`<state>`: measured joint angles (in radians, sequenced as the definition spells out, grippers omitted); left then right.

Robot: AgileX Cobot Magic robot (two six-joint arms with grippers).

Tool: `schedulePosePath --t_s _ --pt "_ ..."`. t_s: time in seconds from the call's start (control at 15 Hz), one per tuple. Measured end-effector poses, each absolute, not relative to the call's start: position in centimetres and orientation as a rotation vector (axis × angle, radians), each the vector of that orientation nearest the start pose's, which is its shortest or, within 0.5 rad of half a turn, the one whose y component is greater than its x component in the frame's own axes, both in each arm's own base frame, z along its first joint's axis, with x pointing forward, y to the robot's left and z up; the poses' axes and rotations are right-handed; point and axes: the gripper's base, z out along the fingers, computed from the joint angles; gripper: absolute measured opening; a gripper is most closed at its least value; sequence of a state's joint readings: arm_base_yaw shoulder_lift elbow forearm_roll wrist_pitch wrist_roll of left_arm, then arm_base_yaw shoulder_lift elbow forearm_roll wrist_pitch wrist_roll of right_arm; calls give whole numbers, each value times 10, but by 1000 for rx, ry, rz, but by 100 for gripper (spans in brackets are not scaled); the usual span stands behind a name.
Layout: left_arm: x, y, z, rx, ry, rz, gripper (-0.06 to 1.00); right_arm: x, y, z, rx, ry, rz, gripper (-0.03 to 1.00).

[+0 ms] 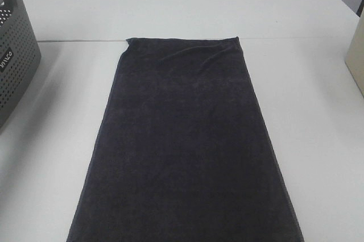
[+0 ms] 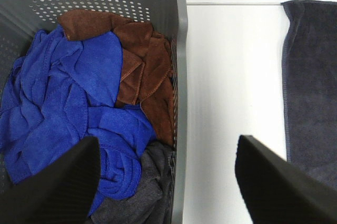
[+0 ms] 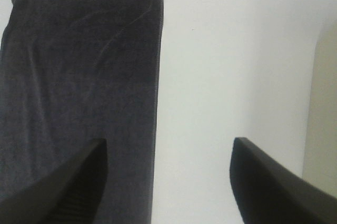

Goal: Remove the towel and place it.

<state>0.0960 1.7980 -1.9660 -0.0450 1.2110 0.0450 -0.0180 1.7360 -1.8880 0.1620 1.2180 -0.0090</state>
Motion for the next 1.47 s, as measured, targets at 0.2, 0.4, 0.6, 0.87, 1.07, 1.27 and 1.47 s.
schedulePosePath --t_s 0.2,0.4,0.6,0.87,1.07,1.27,1.47 --pt "331 33 389 -109 2603 50 68 295 10 408 18 2563 223 66" --pt "272 27 392 -107 2522 52 68 218 11 406 12 2537 225 66" --pt "198 21 388 -100 2450 77 68 136 10 389 27 2478 190 68" --pt "129 21 374 -67 2374 189 68 67 -2 365 110 2371 8 69" --pt "64 15 357 -132 2215 174 68 17 -4 350 118 2217 -13 69" --pt "23 11 333 -178 2106 146 68 -1 -3 332 52 2176 8 69" --pt "-4 8 316 -183 2037 141 68 -17 -4 317 27 2117 16 70"
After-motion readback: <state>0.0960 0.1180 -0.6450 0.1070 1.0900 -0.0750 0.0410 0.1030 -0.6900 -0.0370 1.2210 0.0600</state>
